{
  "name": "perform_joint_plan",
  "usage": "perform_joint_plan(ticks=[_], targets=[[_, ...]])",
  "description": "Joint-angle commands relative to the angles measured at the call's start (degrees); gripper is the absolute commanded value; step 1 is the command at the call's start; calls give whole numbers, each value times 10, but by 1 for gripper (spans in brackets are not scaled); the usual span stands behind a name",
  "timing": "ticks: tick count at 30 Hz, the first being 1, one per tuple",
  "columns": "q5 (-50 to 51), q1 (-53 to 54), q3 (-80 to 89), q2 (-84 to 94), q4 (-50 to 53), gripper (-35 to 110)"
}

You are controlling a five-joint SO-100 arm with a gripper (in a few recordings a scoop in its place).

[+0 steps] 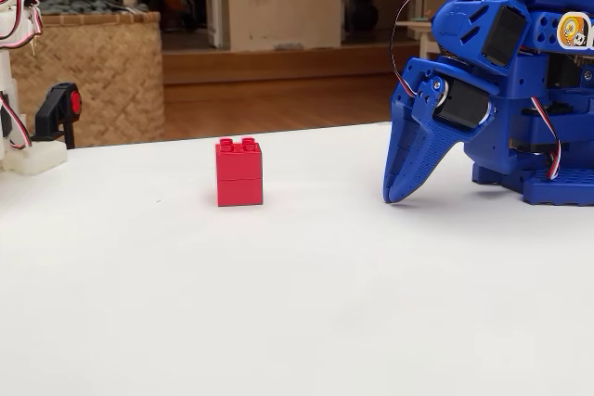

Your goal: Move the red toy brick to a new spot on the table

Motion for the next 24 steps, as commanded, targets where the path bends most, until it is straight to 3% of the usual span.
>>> perform_joint_plan(ticks=[1,11,15,24], targets=[[-3,5,20,22,3,0],[-15,18,20,16,2,0],[-29,40,13,-27,-45,0],[-18,40,-226,-272,-144,0]])
